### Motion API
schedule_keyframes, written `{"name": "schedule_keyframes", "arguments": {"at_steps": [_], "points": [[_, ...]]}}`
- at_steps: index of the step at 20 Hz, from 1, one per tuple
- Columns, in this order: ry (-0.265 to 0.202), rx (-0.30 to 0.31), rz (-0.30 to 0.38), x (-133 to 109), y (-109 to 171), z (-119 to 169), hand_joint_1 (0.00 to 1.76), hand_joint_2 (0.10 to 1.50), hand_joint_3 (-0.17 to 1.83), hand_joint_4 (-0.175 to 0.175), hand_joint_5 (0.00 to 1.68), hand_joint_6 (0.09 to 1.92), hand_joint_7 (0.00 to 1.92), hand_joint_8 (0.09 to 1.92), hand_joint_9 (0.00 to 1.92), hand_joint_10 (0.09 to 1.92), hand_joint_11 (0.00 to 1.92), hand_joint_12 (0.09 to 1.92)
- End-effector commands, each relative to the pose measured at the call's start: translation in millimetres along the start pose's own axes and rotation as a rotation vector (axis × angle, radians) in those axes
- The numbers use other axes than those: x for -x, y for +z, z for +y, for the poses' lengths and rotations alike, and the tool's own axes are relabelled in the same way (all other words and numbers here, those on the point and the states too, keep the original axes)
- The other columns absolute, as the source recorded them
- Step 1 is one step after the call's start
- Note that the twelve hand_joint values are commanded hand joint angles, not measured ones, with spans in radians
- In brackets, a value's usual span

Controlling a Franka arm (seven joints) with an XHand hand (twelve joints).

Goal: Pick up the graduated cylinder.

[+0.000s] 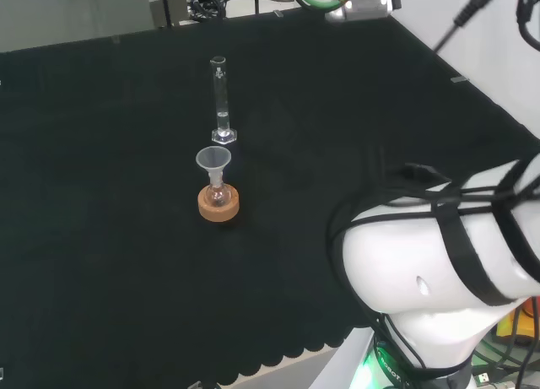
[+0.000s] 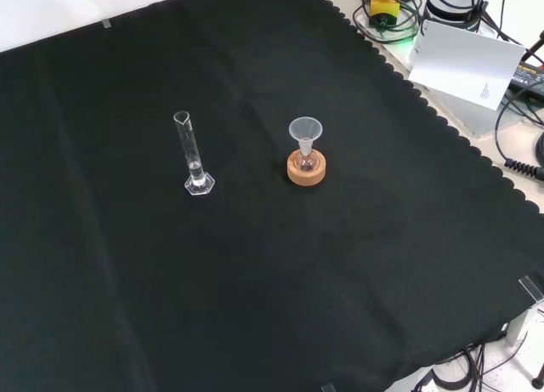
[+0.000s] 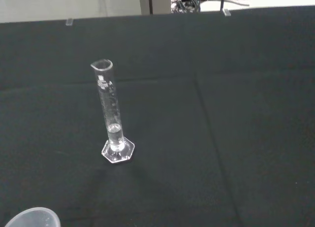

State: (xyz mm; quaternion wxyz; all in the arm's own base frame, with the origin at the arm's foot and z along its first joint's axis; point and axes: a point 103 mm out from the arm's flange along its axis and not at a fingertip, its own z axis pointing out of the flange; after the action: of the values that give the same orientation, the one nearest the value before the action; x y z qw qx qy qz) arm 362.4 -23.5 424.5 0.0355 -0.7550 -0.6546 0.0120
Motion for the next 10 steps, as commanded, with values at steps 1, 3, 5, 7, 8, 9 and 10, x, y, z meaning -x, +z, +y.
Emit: {"name": "schedule_keyframes", "arguments": {"at_steps": [1,3,5,7,8,9,10], "points": [[-0.005,0.013,0.082,28.1,59.6,74.8,0.17,1.38,-0.01,-0.030,0.20,0.09,0.01,0.46,0.46,0.09,0.06,1.39],[-0.013,-0.002,0.113,29.2,77.0,97.2,0.17,1.37,-0.01,-0.035,0.21,0.09,0.02,0.47,0.47,0.09,0.06,1.39],[-0.025,0.000,0.127,28.3,93.1,118.0,0.18,1.36,-0.01,-0.039,0.21,0.09,0.02,0.47,0.47,0.09,0.06,1.39],[-0.038,0.002,0.136,26.6,108.3,135.7,0.19,1.35,-0.02,-0.042,0.21,0.09,0.02,0.48,0.48,0.09,0.06,1.39],[-0.045,-0.003,0.151,25.7,116.4,143.5,0.19,1.35,-0.02,-0.043,0.21,0.09,0.03,0.49,0.48,0.09,0.06,1.39],[-0.054,-0.011,0.163,24.0,125.0,150.1,0.20,1.35,-0.02,-0.044,0.22,0.09,0.05,0.50,0.49,0.09,0.06,1.39],[-0.065,-0.016,0.173,22.3,133.4,155.7,0.20,1.34,-0.02,-0.046,0.22,0.09,0.07,0.52,0.50,0.09,0.06,1.39]]}}
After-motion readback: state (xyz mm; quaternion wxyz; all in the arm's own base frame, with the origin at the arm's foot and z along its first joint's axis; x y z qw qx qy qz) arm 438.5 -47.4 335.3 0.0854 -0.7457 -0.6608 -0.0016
